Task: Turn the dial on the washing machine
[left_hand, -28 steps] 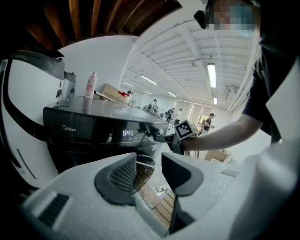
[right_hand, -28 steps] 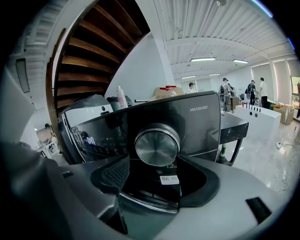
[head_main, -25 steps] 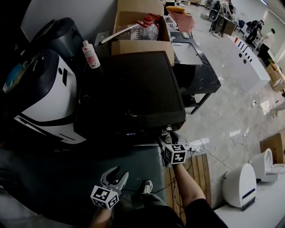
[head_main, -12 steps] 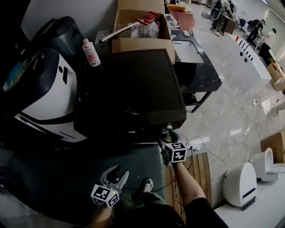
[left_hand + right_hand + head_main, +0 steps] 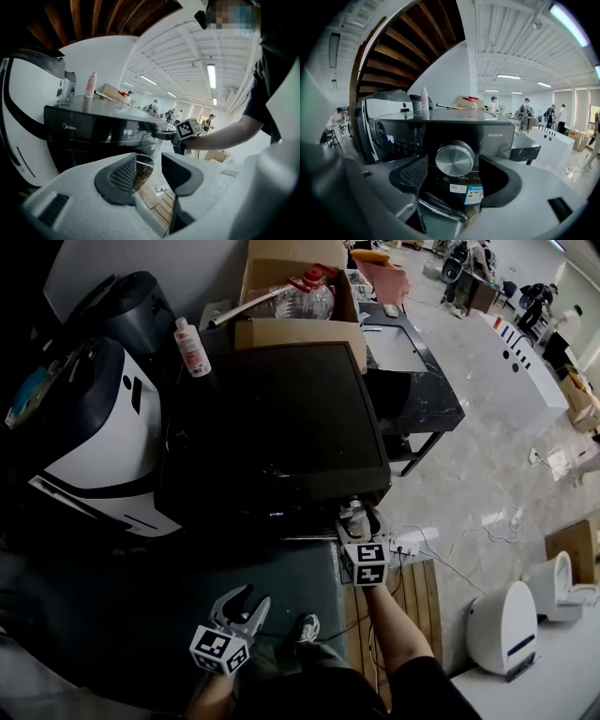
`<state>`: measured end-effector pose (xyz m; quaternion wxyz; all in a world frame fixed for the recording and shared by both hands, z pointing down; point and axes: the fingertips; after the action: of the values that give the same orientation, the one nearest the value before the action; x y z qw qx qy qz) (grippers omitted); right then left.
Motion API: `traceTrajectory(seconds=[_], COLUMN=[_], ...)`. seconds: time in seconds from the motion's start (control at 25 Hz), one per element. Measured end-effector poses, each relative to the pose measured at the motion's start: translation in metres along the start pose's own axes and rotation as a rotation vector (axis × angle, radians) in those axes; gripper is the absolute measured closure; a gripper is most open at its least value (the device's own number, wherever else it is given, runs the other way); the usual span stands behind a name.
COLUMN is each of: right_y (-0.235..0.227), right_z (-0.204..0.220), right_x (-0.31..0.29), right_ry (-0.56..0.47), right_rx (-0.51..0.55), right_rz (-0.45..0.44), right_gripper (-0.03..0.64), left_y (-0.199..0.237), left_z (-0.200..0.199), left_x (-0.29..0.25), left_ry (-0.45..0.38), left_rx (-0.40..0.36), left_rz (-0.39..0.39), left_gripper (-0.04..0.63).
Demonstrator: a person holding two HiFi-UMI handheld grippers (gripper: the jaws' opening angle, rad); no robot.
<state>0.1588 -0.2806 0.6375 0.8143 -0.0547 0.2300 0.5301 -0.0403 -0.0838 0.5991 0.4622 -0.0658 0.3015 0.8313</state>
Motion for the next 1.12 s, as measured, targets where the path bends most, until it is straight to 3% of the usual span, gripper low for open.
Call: traceTrajectory(seconds=[0.16, 0.52, 0.84, 1.12], right_y=[0.002, 0.001, -0.003, -0.008], right_z=[-0.005, 0.001, 0.001, 0.005], right_x=[-0.001, -0.01, -0.01, -0.011], right_ry=[0.009, 0.052, 0.008, -0.05], right_rx=[0.08, 0.089, -0.078, -0.349], right_rz=[0.018, 0.065, 0.039, -0.056], right_gripper=[0.298, 0.348, 0.345, 0.345], left_y=[0.003, 0.01, 0.011, 0.008], left_z=[0.003, 0.004, 0.002, 0.004], left_x=[0.004, 0.015, 0.016, 0.013], left_ry=[0.002, -0.002, -0.01, 0.0], left_rx=[0.003, 0.02, 0.024, 0.017], left_rz=[-0.008, -0.038, -0.035, -0.024], left_gripper=[0.436, 0.436, 0.437, 0.44])
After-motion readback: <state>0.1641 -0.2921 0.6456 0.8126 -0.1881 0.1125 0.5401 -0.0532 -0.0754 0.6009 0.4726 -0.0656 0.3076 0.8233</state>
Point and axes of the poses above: the fingertips, and each gripper's own axes: x backward along the fingers, y to its left, z out of its underside, and after that the axes turned 10 degrees about x, right-handed
